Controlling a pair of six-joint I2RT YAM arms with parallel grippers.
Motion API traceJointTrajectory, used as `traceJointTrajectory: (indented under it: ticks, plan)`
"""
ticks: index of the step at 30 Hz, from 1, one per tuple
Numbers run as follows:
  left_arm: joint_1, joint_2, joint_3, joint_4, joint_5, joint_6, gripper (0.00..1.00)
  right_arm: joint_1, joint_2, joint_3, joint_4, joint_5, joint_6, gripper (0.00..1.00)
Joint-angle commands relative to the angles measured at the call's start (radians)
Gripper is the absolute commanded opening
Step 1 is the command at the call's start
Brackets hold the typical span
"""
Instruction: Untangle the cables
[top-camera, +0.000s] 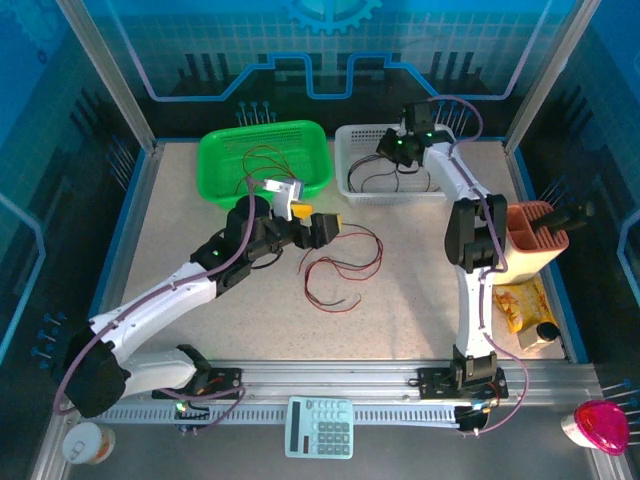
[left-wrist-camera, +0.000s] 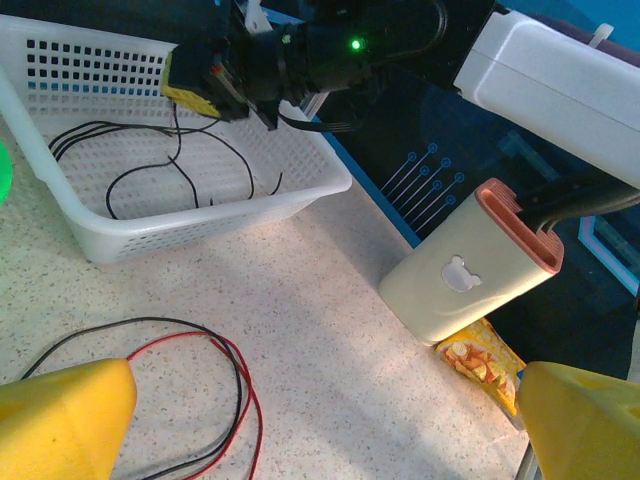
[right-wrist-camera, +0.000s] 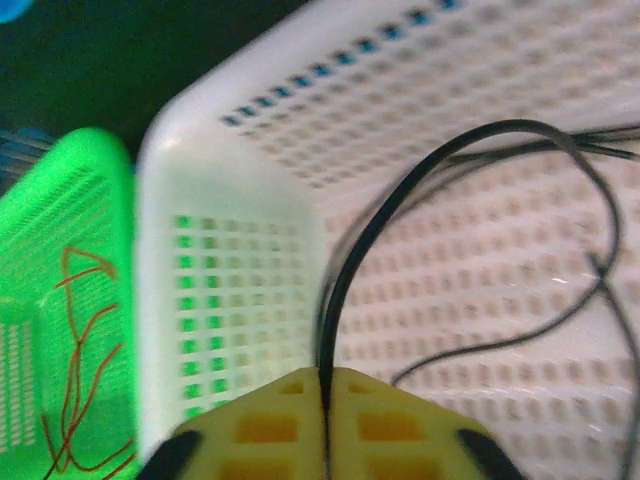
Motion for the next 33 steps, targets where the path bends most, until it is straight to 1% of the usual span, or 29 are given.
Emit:
traceJointTrajectory:
  ticks: [1, 2, 3, 5, 7, 10, 12, 16, 19, 24, 28, 30, 33]
  plan:
    - [0.009, -0.021, 0.008, -0.043, -0.031, -0.001, 0.99, -0.025, 0.000, 0.003, -0.085, 0.005, -0.009, 0.44]
    - [0.009, -0.017, 0.015, -0.061, -0.040, -0.001, 0.99, -0.025, -0.010, 0.008, -0.092, 0.007, -0.017, 0.56]
    - [0.008, -0.012, 0.023, -0.084, -0.052, -0.003, 0.99, -0.023, -0.020, 0.011, -0.097, 0.009, -0.023, 0.65]
    - [0.009, -0.005, 0.040, -0.135, -0.073, -0.005, 0.99, -0.022, -0.048, 0.012, -0.103, 0.012, -0.034, 0.76]
    - [0.008, 0.003, 0.052, -0.185, -0.093, -0.004, 0.99, -0.019, -0.082, 0.004, -0.102, 0.020, -0.047, 0.84]
    - [0.009, 0.015, 0.067, -0.266, -0.130, -0.011, 0.99, -0.015, -0.157, -0.044, -0.071, 0.030, -0.058, 0.88]
    - [0.009, 0.022, 0.072, -0.307, -0.152, -0.025, 0.99, -0.011, -0.218, -0.096, -0.032, 0.042, -0.054, 0.92]
    - [0.008, 0.035, 0.081, -0.386, -0.193, -0.056, 0.99, 0.003, -0.327, -0.196, 0.031, 0.047, -0.039, 0.93]
    - [0.008, 0.037, 0.074, -0.426, -0.220, -0.080, 0.99, 0.033, -0.423, -0.291, 0.086, 0.047, -0.035, 0.92]
    - [0.012, 0.043, 0.073, -0.493, -0.252, -0.097, 0.99, 0.131, -0.612, -0.506, 0.166, 0.064, -0.064, 0.89]
    - [0.013, 0.054, 0.077, -0.537, -0.247, -0.090, 0.99, 0.228, -0.755, -0.697, 0.167, 0.108, -0.109, 0.85]
    - [0.008, 0.056, 0.076, -0.551, -0.218, -0.063, 0.94, 0.276, -0.839, -0.807, 0.160, 0.170, -0.119, 0.84]
    - [-0.014, 0.065, 0.083, -0.572, -0.181, -0.018, 0.87, 0.303, -0.958, -0.968, 0.157, 0.188, -0.094, 0.81]
